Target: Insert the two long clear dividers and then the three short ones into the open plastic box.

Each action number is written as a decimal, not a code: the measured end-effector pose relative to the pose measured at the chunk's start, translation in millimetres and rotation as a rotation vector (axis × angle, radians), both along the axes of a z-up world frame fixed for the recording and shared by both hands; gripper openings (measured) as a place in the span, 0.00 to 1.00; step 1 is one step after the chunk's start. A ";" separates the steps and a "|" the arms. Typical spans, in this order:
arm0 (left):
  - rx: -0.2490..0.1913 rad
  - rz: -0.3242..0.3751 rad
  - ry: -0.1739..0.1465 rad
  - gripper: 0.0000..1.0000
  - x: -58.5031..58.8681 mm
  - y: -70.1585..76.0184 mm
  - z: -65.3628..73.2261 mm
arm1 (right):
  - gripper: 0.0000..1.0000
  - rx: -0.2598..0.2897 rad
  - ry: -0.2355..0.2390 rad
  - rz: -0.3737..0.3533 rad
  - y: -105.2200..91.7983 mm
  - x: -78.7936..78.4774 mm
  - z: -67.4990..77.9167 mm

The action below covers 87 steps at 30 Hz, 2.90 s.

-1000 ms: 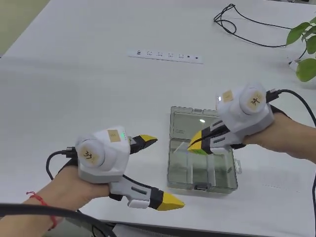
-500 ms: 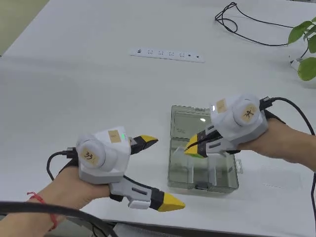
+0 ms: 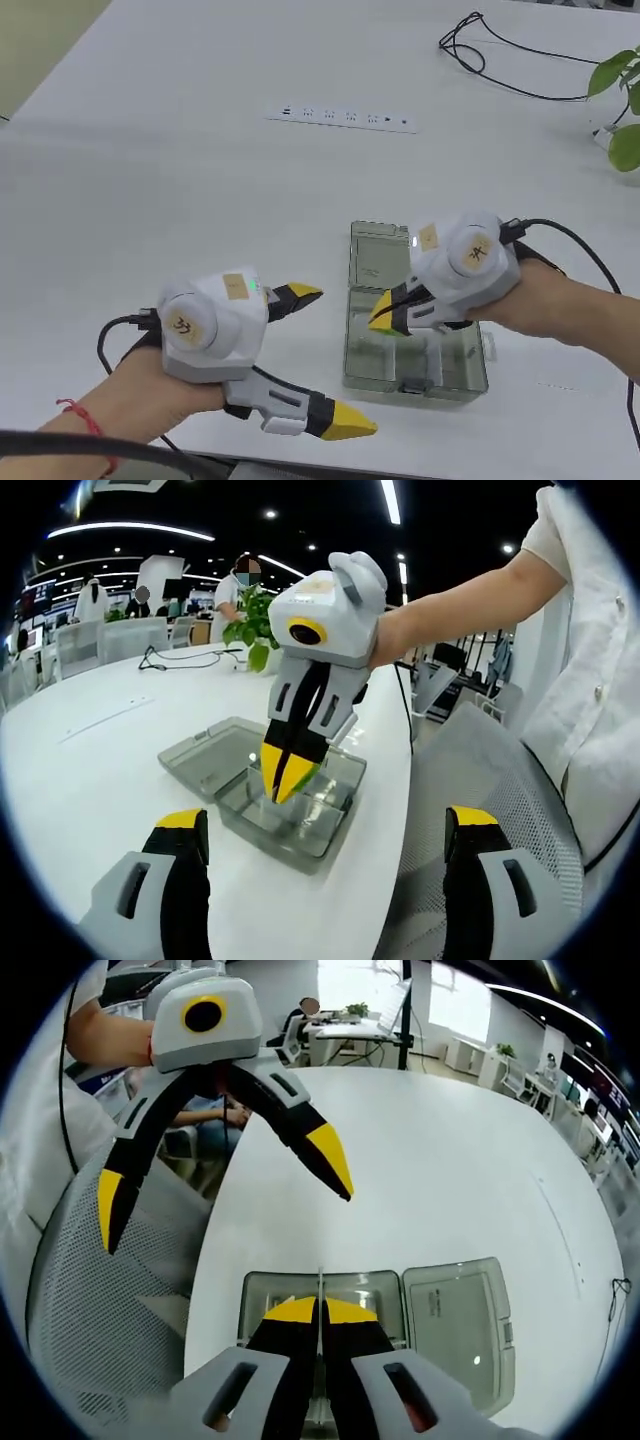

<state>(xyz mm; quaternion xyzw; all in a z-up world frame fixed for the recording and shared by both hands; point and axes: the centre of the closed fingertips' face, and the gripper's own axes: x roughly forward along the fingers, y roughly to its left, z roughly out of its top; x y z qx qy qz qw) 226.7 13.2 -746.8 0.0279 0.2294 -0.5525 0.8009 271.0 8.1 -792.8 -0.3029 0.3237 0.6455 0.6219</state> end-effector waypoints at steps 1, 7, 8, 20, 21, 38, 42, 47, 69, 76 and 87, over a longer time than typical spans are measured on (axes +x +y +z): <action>0.002 0.000 -0.001 1.00 0.1 0.2 -0.5 | 0.02 -0.003 0.000 0.001 0.0 -0.2 -1.0; 0.003 0.002 0.000 1.00 1.8 0.5 -1.7 | 0.02 -0.030 -0.002 0.011 1.3 -0.4 -8.9; 0.003 0.003 0.000 1.00 2.0 0.5 -1.8 | 0.02 -0.035 -0.003 0.013 1.6 -0.7 -10.3; 0.003 0.009 -0.001 1.00 4.5 3.3 -2.3 | 0.02 -0.076 -0.005 0.029 2.7 -1.4 -19.3; 0.003 0.009 -0.001 1.00 4.4 3.2 -2.3 | 0.02 -0.080 -0.004 0.029 2.5 -1.3 -19.6; 0.004 0.013 -0.006 1.00 6.2 3.3 -2.1 | 0.02 -0.124 -0.020 0.043 1.9 -1.6 -25.4; 0.007 0.012 -0.006 1.00 5.9 3.9 -2.1 | 0.03 -0.118 -0.025 0.033 1.7 -1.5 -25.5; 0.009 0.013 -0.006 1.00 5.4 4.2 -1.6 | 0.05 -0.097 -0.011 -0.006 -0.6 0.6 -19.9; 0.015 0.016 -0.012 1.00 3.7 5.4 2.2 | 0.26 0.101 0.006 -0.249 -60.6 22.0 48.8; 0.017 0.018 -0.018 1.00 5.3 5.6 4.8 | 0.32 0.056 -0.002 -0.291 -101.7 16.4 47.2; 0.020 0.012 -0.017 1.00 5.7 4.7 6.6 | 0.42 -0.083 0.008 -0.299 -177.1 3.4 16.6</action>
